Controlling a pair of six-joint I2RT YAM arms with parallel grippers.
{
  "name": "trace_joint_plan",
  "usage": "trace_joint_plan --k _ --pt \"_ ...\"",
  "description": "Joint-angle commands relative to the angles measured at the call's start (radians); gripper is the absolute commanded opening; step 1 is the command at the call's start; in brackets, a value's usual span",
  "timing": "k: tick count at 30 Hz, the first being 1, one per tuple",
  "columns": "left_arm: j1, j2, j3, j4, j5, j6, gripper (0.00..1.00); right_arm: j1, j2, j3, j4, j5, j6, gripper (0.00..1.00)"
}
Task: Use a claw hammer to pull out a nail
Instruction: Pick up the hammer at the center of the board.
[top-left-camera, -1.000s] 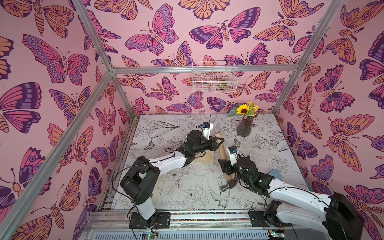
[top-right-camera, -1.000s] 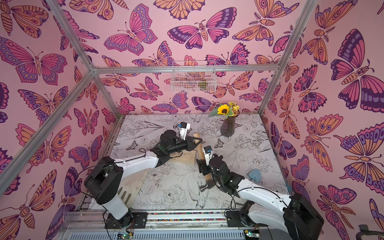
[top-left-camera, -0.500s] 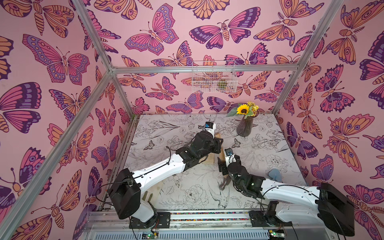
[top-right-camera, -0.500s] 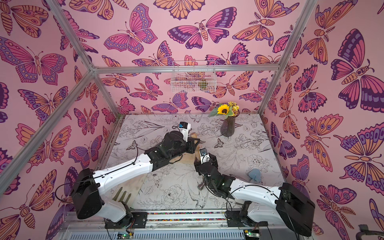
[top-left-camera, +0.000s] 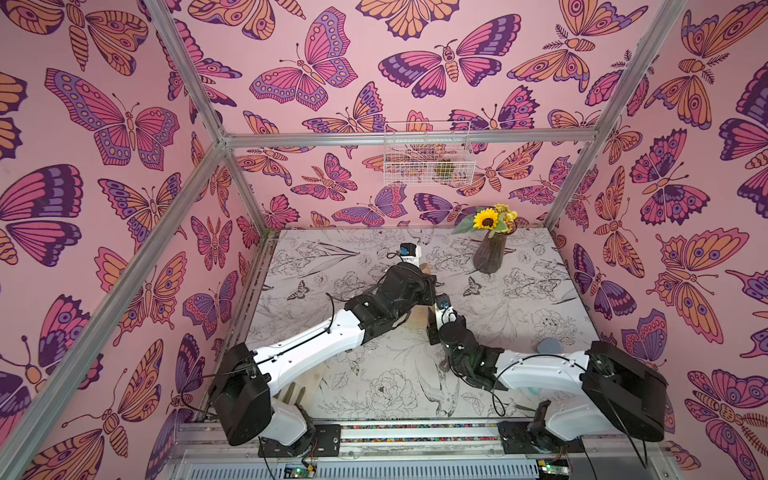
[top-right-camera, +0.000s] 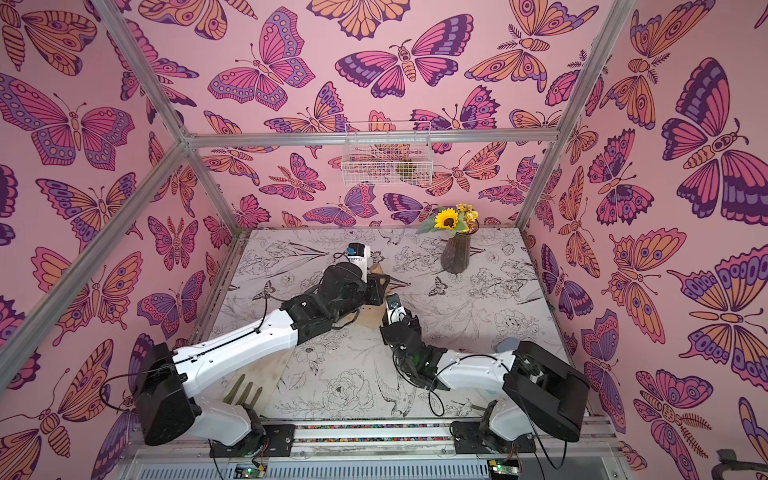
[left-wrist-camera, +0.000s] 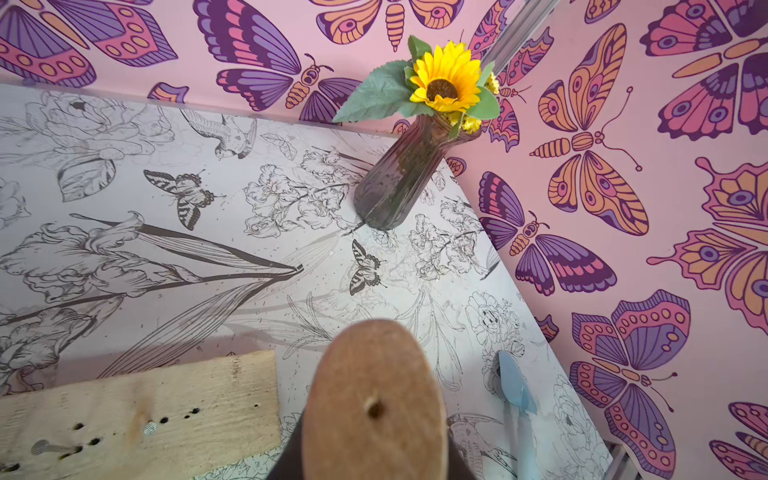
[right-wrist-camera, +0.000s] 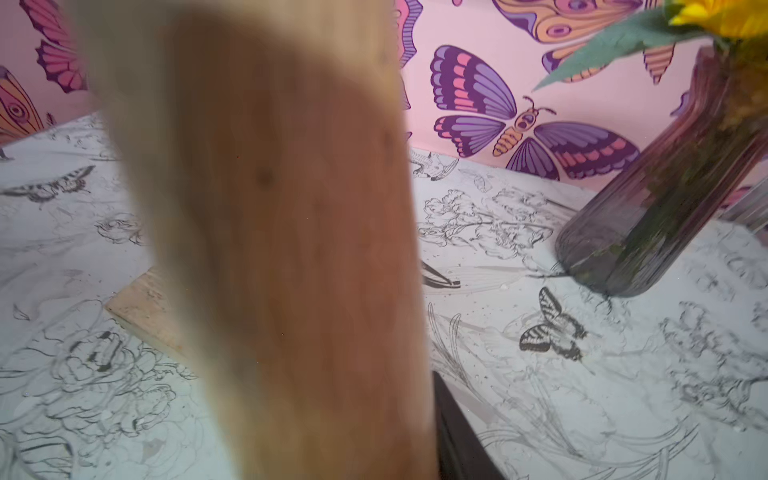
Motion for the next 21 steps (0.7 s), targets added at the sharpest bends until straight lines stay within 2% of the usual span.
trace_joint_plan --k 1,4,7,9,13,15,18,21 --pt "0.005 -0.075 -0.005 0.054 -0.027 -0.041 0.00 -0.007 0.026 0.019 0.106 0.031 0.035 0.25" --pt "0.015 -0.101 -0.027 0.060 -0.032 -0.038 0.13 -0.009 0.024 0.014 0.122 0.026 0.024 0.12" --pt "0.039 -0.142 -0.073 0.095 -0.012 -0.046 0.35 -0.011 0.015 0.004 0.133 -0.020 0.001 0.01" --pt "0.059 -0.176 -0.104 0.119 0.009 -0.048 0.47 -0.015 0.008 0.001 0.133 -0.056 -0.007 0.00" --pt "0.119 -0.295 -0.199 0.180 0.064 -0.041 0.66 -0.081 -0.044 -0.026 0.109 -0.238 0.022 0.00" --pt "0.163 -0.357 -0.265 0.236 0.110 -0.038 0.71 -0.109 -0.084 -0.031 0.075 -0.333 0.018 0.00" --pt "0.230 -0.441 -0.385 0.410 0.251 0.037 0.75 -0.153 -0.154 -0.022 -0.001 -0.532 -0.021 0.00" --pt "0.268 -0.474 -0.502 0.627 0.500 0.199 0.79 -0.203 -0.224 -0.008 -0.097 -0.725 -0.048 0.00"
